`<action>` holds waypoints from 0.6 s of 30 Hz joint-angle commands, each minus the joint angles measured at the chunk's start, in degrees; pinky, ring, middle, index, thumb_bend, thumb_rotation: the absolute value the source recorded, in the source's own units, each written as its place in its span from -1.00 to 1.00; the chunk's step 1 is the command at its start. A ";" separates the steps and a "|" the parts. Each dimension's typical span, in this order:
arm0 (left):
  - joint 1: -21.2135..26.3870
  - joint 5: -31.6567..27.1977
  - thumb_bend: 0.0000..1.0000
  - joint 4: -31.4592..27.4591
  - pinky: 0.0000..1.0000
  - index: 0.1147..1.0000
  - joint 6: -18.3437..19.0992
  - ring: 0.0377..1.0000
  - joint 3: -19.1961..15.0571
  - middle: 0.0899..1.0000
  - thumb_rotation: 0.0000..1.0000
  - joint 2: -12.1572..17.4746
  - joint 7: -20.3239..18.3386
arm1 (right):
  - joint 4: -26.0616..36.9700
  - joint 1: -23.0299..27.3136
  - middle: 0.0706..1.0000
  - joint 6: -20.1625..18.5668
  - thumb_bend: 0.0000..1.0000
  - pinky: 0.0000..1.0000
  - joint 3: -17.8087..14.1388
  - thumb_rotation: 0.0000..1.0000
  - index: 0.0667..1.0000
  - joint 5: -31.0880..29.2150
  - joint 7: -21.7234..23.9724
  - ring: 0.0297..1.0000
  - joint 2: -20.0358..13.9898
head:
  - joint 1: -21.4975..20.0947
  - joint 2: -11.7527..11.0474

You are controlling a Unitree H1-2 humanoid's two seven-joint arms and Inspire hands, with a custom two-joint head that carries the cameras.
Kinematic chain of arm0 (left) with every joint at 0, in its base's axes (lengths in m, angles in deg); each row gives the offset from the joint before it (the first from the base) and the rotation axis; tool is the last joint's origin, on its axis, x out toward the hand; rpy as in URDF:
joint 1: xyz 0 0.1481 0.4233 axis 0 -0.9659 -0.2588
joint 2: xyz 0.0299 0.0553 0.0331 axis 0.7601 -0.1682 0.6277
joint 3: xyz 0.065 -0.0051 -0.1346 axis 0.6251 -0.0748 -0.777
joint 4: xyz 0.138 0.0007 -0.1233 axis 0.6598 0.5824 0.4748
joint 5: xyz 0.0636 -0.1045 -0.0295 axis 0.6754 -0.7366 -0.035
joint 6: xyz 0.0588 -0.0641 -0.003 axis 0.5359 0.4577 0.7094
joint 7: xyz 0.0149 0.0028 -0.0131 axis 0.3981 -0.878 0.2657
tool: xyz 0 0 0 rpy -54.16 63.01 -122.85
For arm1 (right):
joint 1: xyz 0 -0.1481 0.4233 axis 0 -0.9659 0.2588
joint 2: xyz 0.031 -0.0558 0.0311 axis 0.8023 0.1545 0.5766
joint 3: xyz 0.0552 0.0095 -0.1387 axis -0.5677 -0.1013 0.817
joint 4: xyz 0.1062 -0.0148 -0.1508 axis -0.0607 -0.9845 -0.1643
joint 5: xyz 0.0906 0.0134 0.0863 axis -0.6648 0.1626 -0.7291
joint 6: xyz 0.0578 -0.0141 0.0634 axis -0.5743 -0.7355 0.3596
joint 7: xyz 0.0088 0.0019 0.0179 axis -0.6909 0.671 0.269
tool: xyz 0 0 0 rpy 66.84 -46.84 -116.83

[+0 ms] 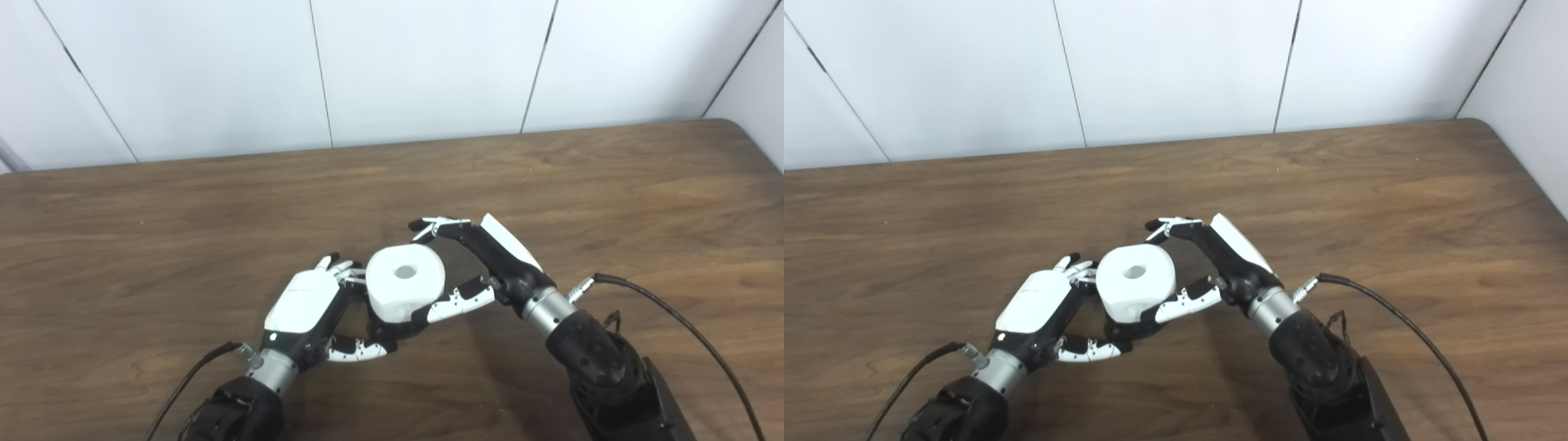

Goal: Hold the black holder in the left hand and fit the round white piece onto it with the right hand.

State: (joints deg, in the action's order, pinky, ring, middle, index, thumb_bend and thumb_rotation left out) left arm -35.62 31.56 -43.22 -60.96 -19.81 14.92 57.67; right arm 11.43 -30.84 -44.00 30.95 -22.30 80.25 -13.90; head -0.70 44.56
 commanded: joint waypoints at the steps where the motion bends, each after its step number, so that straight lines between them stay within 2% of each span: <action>1: -0.13 0.19 0.04 0.26 1.00 -0.16 0.12 0.78 0.99 0.54 -0.89 0.19 -2.47 | 0.49 0.89 0.64 2.66 0.05 1.00 -0.09 -0.71 -0.11 -0.44 -1.40 0.84 0.46 | -0.20 -0.01; 14: 0.10 0.29 0.05 0.78 1.00 -0.16 -0.27 0.79 1.12 0.54 -0.89 0.05 -2.01 | 0.12 0.71 0.66 2.67 0.05 1.00 0.42 -0.69 -0.09 0.79 -1.80 0.84 -0.44 | -0.34 -0.57; 17: 0.12 0.26 0.05 0.86 1.00 -0.16 -0.26 0.79 1.09 0.54 -0.89 0.03 -2.00 | 0.22 0.85 0.68 2.27 0.04 0.94 0.79 -0.68 -0.08 1.62 -1.65 0.84 -0.83 | -0.40 -0.65; 18: 0.12 0.26 0.04 0.86 1.00 -0.16 -0.22 0.79 1.08 0.54 -0.90 0.01 -2.01 | 0.25 0.89 0.70 2.18 0.44 0.92 0.90 -0.52 0.06 1.85 -1.60 0.84 -0.96 | -0.40 -0.65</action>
State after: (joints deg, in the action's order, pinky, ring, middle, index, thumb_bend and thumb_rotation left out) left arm -35.51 31.61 -43.16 -61.00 -19.78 14.92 57.64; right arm 10.73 -30.84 -43.15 31.56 -21.41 78.92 -14.28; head -1.05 43.86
